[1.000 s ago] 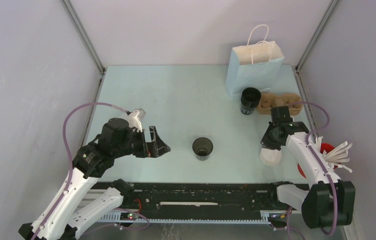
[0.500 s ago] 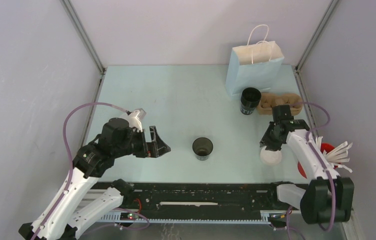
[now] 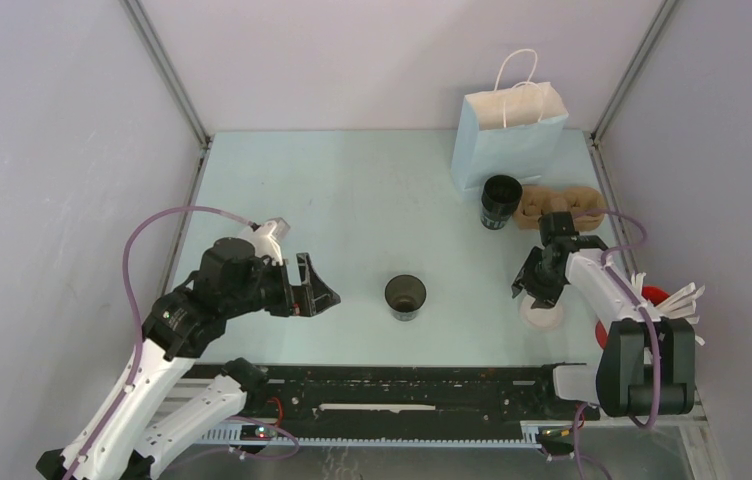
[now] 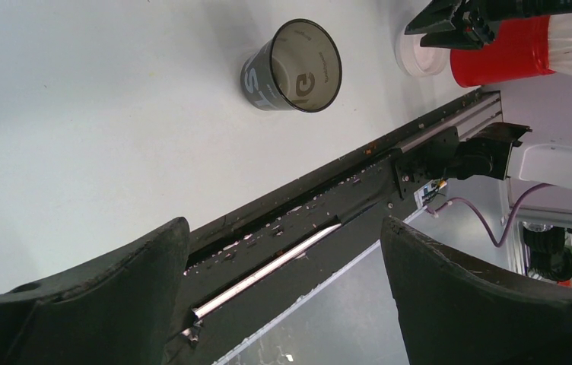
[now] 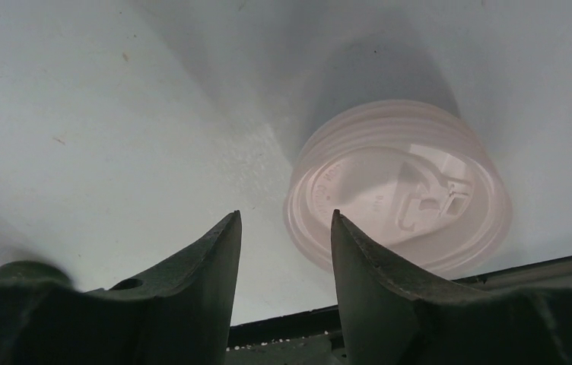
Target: Pack the takeout coffee
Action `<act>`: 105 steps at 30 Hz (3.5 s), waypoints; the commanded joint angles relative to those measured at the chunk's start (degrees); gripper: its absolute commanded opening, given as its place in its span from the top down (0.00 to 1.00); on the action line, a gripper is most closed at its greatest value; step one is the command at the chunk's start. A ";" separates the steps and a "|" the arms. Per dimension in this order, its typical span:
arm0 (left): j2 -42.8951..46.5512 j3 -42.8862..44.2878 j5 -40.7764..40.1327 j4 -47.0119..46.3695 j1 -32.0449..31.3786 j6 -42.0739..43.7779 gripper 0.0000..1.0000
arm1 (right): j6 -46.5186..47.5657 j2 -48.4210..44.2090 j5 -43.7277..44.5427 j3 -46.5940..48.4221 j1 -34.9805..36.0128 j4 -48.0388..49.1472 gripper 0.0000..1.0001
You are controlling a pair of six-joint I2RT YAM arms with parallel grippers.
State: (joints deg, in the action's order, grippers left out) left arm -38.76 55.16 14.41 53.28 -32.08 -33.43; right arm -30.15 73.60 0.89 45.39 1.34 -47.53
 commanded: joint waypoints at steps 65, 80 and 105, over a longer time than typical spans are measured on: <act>-1.65 1.44 2.13 -1.18 -0.36 1.71 0.00 | -2.68 -8.05 -3.41 -1.86 -2.61 1.30 1.00; -2.51 1.65 2.41 -1.50 -0.36 1.47 0.00 | -2.72 -15.57 -2.99 0.75 -2.84 -2.11 1.00; -4.70 7.22 11.43 -14.33 -0.31 -5.68 0.00 | -13.13 -26.22 -45.22 10.07 2.94 18.53 1.00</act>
State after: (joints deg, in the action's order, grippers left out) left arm -43.22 56.12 19.77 49.91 -32.10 -34.35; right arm -33.76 48.66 -26.24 52.42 -0.16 -47.24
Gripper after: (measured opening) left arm 0.996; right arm 0.006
